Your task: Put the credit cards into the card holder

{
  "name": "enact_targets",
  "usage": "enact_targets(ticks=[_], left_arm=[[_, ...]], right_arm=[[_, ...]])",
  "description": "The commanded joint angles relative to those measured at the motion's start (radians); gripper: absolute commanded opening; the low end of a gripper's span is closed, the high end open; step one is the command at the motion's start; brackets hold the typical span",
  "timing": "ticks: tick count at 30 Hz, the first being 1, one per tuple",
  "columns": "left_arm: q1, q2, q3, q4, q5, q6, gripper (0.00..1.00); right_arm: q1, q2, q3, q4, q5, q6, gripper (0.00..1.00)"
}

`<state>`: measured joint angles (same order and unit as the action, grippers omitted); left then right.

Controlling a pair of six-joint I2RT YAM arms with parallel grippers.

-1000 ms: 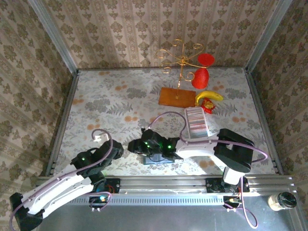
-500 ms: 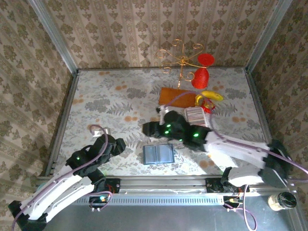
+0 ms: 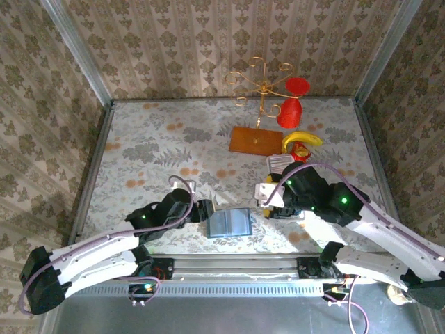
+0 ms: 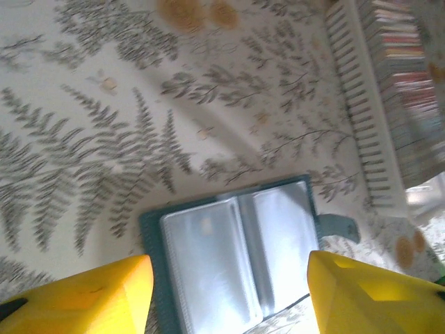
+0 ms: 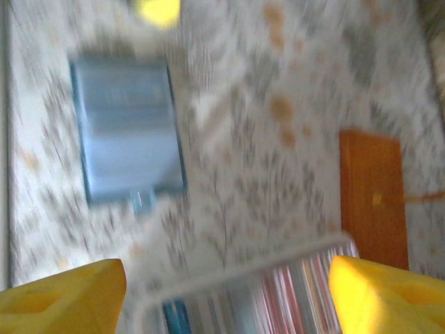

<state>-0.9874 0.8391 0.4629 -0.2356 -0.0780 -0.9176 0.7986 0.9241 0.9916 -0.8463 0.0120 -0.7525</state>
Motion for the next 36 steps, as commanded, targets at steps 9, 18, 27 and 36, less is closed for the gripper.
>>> enact_targets(ticks=[9, 18, 27, 36], left_arm=[[-0.044, -0.059, -0.032, 0.166, 0.052, 0.194, 0.62], [-0.050, -0.271, -0.121, 0.144, -0.009, 0.196, 0.68], [-0.050, -0.300, -0.130, 0.061, -0.083, 0.133, 0.69], [-0.050, -0.272, -0.126, 0.009, -0.121, 0.076, 0.70]], right_arm=[[-0.246, 0.078, -0.230, 0.069, 0.106, -0.469, 0.78], [-0.269, 0.163, -0.282, 0.189, 0.058, -0.507, 0.78], [-0.272, 0.151, -0.353, 0.228, 0.057, -0.515, 0.79], [-0.274, 0.204, -0.384, 0.350, 0.095, -0.532, 0.74]])
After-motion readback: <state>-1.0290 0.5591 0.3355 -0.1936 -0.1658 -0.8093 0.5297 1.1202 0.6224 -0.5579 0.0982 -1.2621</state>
